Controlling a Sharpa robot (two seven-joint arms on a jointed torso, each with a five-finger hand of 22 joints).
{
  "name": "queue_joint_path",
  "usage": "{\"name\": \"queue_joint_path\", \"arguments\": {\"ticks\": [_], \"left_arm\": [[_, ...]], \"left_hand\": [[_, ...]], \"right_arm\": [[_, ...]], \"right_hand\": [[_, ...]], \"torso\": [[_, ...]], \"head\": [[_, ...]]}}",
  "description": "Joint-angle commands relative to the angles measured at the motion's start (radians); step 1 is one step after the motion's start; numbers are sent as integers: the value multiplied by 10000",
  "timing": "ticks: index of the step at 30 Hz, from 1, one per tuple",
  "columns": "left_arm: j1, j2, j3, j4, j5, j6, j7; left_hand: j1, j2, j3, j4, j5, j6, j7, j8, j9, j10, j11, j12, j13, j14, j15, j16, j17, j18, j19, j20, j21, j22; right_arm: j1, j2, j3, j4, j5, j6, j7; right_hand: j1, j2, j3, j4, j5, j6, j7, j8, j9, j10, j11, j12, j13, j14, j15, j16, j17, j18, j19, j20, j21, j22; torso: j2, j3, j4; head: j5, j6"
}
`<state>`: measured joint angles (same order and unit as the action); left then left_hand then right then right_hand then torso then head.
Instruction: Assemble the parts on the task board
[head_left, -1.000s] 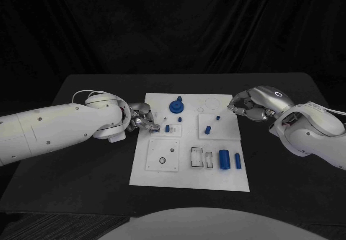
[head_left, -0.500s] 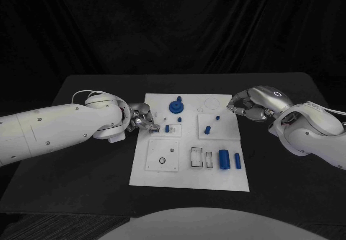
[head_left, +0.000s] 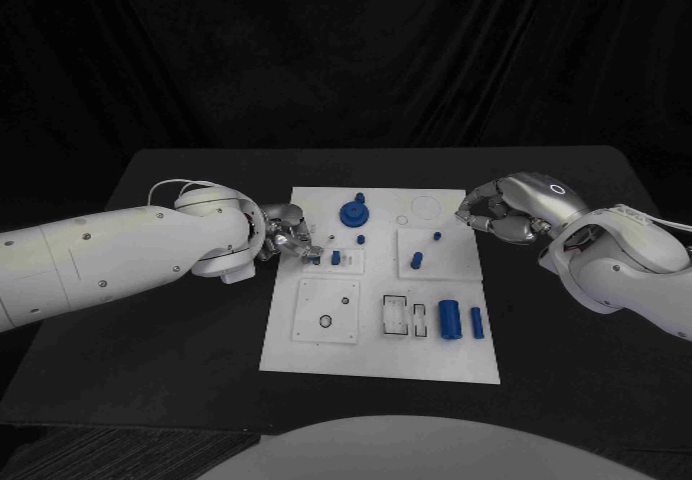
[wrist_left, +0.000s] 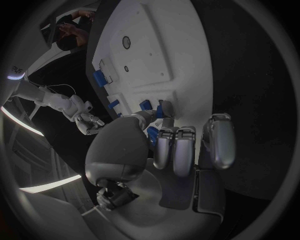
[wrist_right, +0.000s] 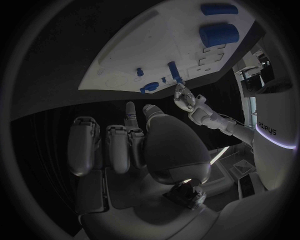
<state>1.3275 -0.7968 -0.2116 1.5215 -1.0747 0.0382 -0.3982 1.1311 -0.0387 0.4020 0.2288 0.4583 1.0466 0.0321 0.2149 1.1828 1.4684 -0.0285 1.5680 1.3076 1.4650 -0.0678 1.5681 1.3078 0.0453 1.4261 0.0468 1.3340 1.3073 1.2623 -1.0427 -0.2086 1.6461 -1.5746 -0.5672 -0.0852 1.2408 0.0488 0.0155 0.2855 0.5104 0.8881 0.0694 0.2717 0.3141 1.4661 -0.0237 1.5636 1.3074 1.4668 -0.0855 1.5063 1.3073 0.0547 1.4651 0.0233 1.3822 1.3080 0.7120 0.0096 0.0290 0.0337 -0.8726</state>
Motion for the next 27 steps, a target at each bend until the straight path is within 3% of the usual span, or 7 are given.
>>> {"name": "queue_joint_path", "arguments": {"ticks": [1,11,16,27], "left_arm": [[7,46,-5,-12,7,-105,50],[6,55,-5,0,7,45,-35],[6,-22,-6,51,7,177,-104],[5,-66,-6,88,7,332,-148]], "left_hand": [[-78,-1,58,-7,-47,-31,14,22,-16,1024,-9,28,2632,1057,-17,27,2630,119,-6,-34,25,1876],[-73,10,70,-26,-116,-25,8,24,-16,1024,-11,28,2632,1057,-17,27,2630,118,-2,-32,31,1878],[-47,-19,75,-74,-135,-15,-2,31,-11,1024,-17,28,2632,1057,-17,27,2630,119,-2,-33,30,1878],[-12,-43,91,-129,-123,-14,-10,33,-7,1024,-23,28,2632,1057,-20,27,2630,123,-11,-33,15,1873]], "right_arm": [[-30,-4,5,6,-19,-112,-76],[-36,-6,5,8,-19,-107,-78],[-37,-6,5,7,-19,-114,-77],[-42,18,5,-7,-19,-127,-67]], "right_hand": [[89,2,79,-2,56,78,16,-40,-9,966,-13,-31,2513,816,-4,-56,1531,-107,299,26,-40,2048],[89,2,79,-2,56,78,16,-40,-9,966,-13,-31,2513,816,-4,-56,1531,-107,299,26,-40,2048],[89,2,79,-2,56,78,16,-40,-9,966,-13,-31,2513,816,-4,-56,1531,-107,299,26,-40,2048],[89,2,79,-2,56,78,16,-40,-9,966,-13,-31,2513,816,-4,-56,1531,-107,299,26,-40,2048]], "torso": [[6,-6,2],[13,-9,12],[10,-6,0],[11,-3,10]], "head": [[-18,0],[-82,0],[10,0],[-47,0]]}}
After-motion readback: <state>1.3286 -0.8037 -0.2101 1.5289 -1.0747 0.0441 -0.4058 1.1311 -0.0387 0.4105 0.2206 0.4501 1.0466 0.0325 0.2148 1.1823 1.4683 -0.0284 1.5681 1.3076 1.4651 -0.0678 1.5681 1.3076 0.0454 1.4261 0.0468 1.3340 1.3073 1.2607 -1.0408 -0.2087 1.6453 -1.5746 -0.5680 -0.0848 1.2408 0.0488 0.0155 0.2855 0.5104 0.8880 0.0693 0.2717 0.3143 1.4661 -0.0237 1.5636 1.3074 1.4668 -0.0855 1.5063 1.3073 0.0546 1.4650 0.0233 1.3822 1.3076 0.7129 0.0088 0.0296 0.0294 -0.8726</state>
